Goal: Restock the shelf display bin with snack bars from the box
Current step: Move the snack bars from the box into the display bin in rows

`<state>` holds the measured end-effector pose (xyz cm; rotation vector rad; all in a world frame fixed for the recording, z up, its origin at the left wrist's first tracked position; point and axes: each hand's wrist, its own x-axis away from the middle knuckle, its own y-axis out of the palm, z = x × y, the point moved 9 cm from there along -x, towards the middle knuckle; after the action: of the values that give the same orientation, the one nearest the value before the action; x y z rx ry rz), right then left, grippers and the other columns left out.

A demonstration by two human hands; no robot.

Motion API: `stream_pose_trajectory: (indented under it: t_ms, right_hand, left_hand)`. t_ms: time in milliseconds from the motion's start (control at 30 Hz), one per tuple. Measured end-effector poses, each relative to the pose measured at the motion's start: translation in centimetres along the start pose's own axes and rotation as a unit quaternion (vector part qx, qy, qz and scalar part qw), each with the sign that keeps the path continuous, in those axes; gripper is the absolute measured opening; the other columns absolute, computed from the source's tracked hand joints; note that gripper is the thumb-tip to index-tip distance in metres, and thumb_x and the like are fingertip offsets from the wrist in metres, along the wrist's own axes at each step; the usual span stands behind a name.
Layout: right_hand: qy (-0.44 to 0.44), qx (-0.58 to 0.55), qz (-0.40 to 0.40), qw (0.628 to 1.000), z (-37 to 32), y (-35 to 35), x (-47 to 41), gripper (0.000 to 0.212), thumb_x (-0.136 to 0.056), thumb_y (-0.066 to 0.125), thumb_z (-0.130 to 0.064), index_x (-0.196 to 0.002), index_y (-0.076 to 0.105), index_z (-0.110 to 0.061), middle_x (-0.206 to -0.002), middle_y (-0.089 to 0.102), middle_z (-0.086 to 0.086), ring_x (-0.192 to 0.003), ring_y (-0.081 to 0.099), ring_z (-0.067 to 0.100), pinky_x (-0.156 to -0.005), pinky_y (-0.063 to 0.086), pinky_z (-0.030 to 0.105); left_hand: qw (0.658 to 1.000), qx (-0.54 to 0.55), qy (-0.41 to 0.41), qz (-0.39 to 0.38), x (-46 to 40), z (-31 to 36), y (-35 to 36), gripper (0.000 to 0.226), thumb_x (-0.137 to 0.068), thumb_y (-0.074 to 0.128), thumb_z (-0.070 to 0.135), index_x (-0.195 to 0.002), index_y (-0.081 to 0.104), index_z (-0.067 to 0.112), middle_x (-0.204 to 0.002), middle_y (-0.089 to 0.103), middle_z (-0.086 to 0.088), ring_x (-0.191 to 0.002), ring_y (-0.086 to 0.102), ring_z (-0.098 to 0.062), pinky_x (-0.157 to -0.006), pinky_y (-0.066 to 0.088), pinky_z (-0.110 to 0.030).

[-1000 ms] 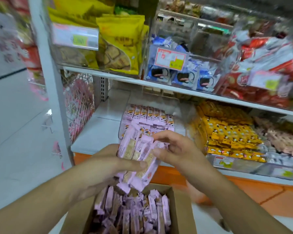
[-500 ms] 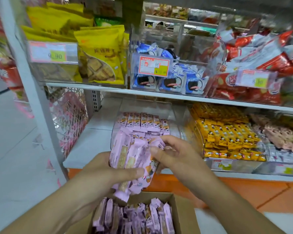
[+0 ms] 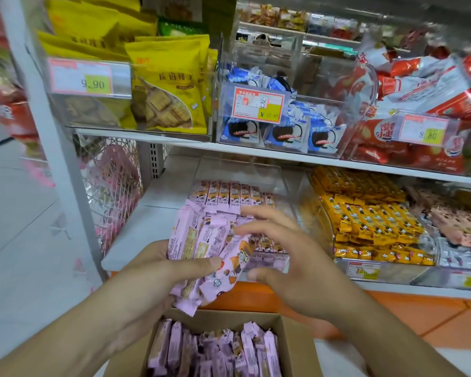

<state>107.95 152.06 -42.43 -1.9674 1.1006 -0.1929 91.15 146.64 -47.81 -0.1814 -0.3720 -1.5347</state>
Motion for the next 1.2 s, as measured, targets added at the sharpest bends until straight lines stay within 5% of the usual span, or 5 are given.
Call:
stream_pose_trajectory:
  t_ms: [133,533,800,1000,1200]
  right_hand:
    - [0.047,0.015,0.036,0.998,1.2,0.2,-0.2,0.027,-0.088,0.084,-0.030,-0.110,0.073,-0.040,-0.118,0.066,-0.028,-0.116,0.058,-0.004,-0.096,0.048,0.022]
    - [0.220,0.093,0.095,0.966,5.7,5.2,-10.0,0.022,-0.092,0.075,-0.044,-0.085,0.066,-0.025,-0.072,0.067,-0.003,-0.058,0.061,0.016,-0.062,0.056,0.040]
    - [0.270,0.016,-0.024,0.962,7.6,10.0,-12.9,0.037,-0.102,0.061,-0.042,-0.083,0.075,-0.015,-0.068,0.069,0.001,-0.060,0.060,0.020,-0.062,0.049,0.031]
    - [0.236,0.001,-0.038,0.971,6.6,8.4,-10.9,0.025,-0.105,0.054,-0.017,-0.109,0.079,-0.021,-0.097,0.071,-0.015,-0.082,0.068,0.008,-0.061,0.047,0.015]
    - [0.199,-0.263,-0.012,0.944,2.2,5.9,-7.5,0.014,-0.101,0.066,-0.027,-0.113,0.071,-0.031,-0.111,0.077,-0.005,-0.102,0.073,0.016,-0.082,0.061,0.030]
  left_hand:
    - [0.998,0.018,0.014,0.054,0.1,0.7,-2.1,0.009,-0.085,0.077,0.011,-0.090,0.083,0.005,-0.082,0.077,-0.022,-0.063,0.066,-0.032,-0.064,0.048,-0.036]
    - [0.985,0.009,0.067,0.159,-1.5,2.5,-9.8,0.018,-0.092,0.075,0.014,-0.108,0.073,0.007,-0.092,0.081,-0.010,-0.087,0.079,-0.032,-0.076,0.065,-0.045]
    - [0.995,0.030,0.018,0.091,-5.2,0.9,-10.5,0.070,-0.049,0.091,0.041,-0.108,0.074,0.007,-0.091,0.081,-0.009,-0.069,0.077,-0.026,-0.066,0.062,-0.044]
    - [0.995,0.051,0.019,0.080,-5.0,1.3,-9.0,0.012,-0.093,0.071,0.009,-0.098,0.072,-0.003,-0.085,0.078,-0.017,-0.064,0.072,-0.029,-0.050,0.062,-0.039]
    - [0.999,0.022,0.017,0.032,-3.1,2.2,-5.8,0.062,-0.050,0.099,0.041,-0.097,0.080,0.004,-0.096,0.079,-0.023,-0.092,0.077,-0.042,-0.085,0.060,-0.063]
